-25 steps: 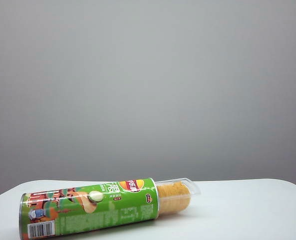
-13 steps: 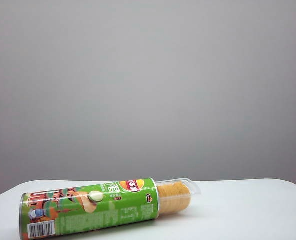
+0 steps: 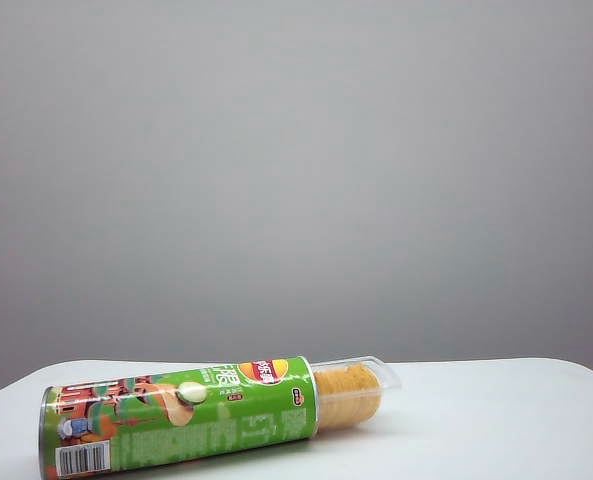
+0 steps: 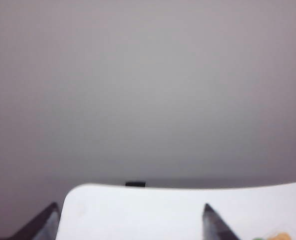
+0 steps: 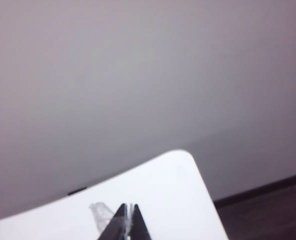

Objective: Pick up the green tub of chips from the desk, pull out the transparent container with the chips inside partially, and then place the chips back on the desk.

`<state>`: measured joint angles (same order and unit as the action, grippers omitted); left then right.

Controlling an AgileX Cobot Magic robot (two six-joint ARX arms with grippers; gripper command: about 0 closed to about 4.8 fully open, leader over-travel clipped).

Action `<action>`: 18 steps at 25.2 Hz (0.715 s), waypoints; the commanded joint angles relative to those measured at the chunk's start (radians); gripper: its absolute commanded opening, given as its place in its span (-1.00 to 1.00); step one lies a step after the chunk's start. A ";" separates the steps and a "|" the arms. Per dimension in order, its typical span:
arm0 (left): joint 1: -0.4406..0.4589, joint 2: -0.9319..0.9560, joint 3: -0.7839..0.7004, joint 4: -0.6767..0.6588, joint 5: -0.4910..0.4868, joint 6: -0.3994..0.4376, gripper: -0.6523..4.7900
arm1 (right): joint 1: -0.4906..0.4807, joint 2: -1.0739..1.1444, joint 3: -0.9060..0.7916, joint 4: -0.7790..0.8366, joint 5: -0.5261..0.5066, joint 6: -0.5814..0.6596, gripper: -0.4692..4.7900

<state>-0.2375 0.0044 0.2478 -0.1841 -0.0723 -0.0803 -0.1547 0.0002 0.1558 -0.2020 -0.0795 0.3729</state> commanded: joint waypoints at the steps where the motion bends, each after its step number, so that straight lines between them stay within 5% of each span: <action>1: 0.000 -0.003 -0.029 -0.003 -0.019 -0.010 0.52 | 0.018 -0.001 -0.089 0.146 0.001 0.021 -0.78; 5: 0.001 -0.003 -0.084 0.010 -0.111 -0.006 0.18 | 0.101 0.000 -0.155 0.214 0.077 -0.039 -0.78; 7: 0.001 -0.003 -0.102 0.014 -0.112 0.024 -0.16 | 0.151 0.002 -0.155 0.193 0.102 -0.147 -0.78; 8: 0.001 -0.003 -0.113 0.013 -0.111 0.048 -0.63 | 0.182 0.002 -0.155 0.185 0.114 -0.204 -0.78; 9: 0.001 -0.003 -0.122 0.013 -0.111 0.048 -0.79 | 0.194 0.002 -0.155 0.176 0.129 -0.217 -0.78; 18: 0.001 -0.003 -0.191 0.008 -0.088 0.073 -0.78 | 0.249 0.002 -0.155 0.060 0.175 -0.220 -0.82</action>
<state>-0.2371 0.0010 0.0559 -0.1925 -0.1753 -0.0154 0.0933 0.0021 0.0071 -0.1513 0.1055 0.1558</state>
